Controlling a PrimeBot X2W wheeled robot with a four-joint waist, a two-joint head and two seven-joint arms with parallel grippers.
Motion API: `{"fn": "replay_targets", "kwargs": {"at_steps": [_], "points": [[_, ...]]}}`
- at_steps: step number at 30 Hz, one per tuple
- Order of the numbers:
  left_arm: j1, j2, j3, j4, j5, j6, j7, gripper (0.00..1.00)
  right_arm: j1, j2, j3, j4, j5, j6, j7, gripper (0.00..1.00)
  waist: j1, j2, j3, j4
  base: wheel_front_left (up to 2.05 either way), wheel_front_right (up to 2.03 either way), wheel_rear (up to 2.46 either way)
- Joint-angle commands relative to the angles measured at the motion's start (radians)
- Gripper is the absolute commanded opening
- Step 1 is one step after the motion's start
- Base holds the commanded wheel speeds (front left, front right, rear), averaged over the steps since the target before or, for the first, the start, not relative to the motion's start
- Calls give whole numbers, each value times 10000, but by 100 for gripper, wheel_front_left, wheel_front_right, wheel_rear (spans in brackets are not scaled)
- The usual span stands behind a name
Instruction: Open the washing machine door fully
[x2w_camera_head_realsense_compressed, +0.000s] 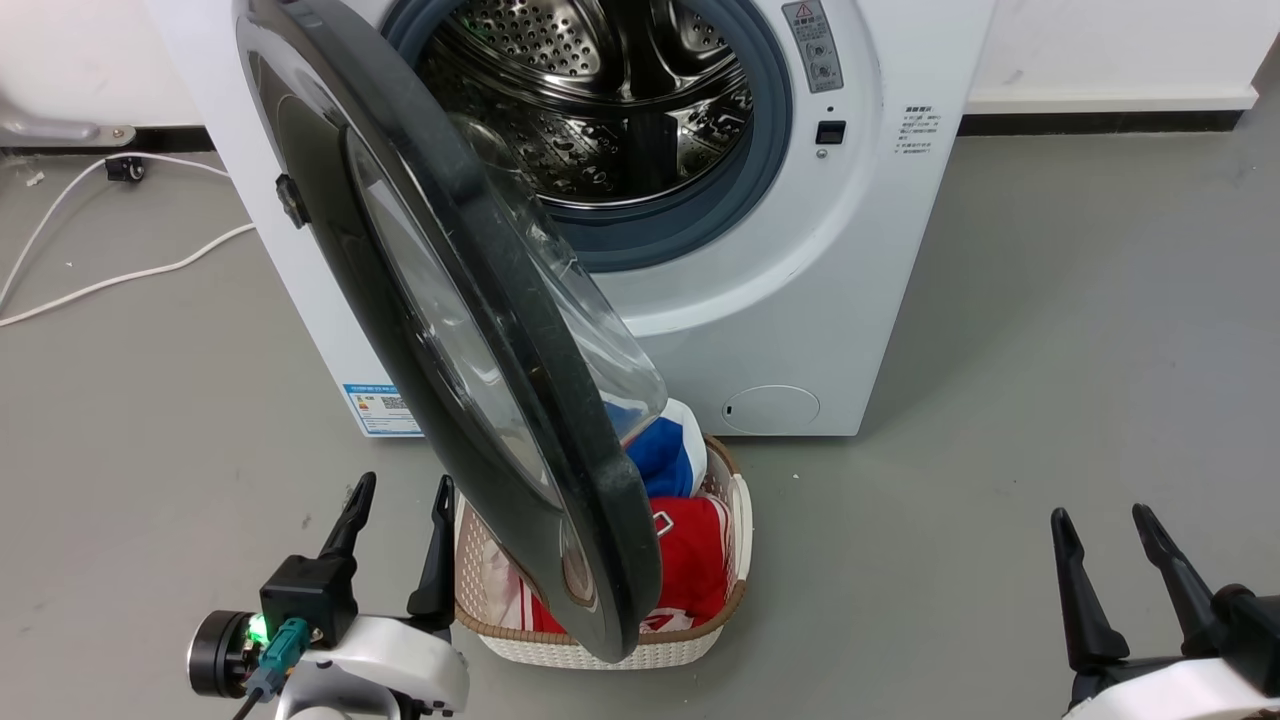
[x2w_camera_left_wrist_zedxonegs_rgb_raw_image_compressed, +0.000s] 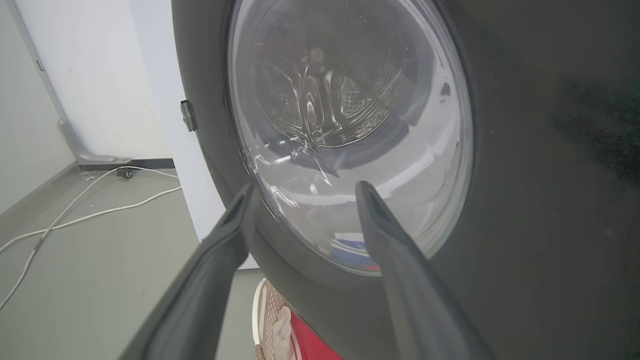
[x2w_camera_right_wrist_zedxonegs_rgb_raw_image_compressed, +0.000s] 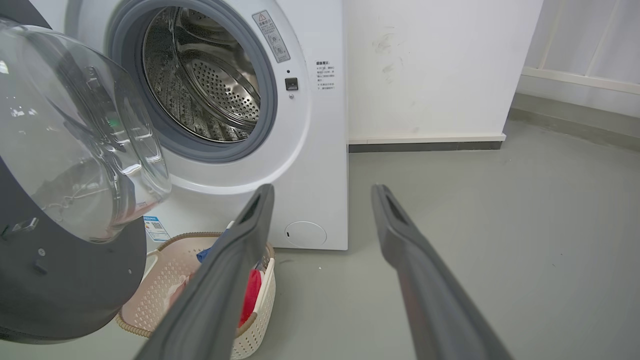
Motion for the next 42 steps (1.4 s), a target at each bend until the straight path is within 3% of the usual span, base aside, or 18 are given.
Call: {"fn": "replay_targets", "kwargs": {"at_steps": [1,6,7,8,9,20,27,36,42], "points": [[120,8,-9,-34,14,34,-26,100,-142,-39,25,30,41,-2,-66,100,0,0,-6,1,0,0,0],[116,5,-40,-37,-50,67,-26,100,-230,-101,15,52,38,-2,-98,100,0,0,4,-6,0,0,0],[103,6,-37,-57,-72,73,-26,77,-248,-102,28,66,51,-2,-79,100,0,0,9,-10,0,0,0],[109,4,-51,-28,-116,45,-1,11,-263,-103,41,65,22,-2,-65,100,0,0,8,-8,0,0,0],[100,8,-57,-16,-125,25,26,0,-269,-105,50,60,3,-2,-59,100,0,0,13,-5,0,0,0],[-355,82,234,-1652,-324,458,248,0,-355,59,-42,-117,-236,-2,62,100,0,0,-55,269,0,0,0],[-1102,36,-196,-4580,98,665,513,0,-318,210,-141,-185,-252,-2,155,100,0,0,-174,492,0,0,0],[-1914,-260,-1547,-6826,140,349,1042,0,-257,334,-127,-235,-291,-2,273,100,0,0,-293,483,0,0,0],[-1734,-427,-2725,-7230,-284,62,1705,0,-175,371,-138,-305,-313,-2,352,100,0,0,-306,443,0,0,0]]}}
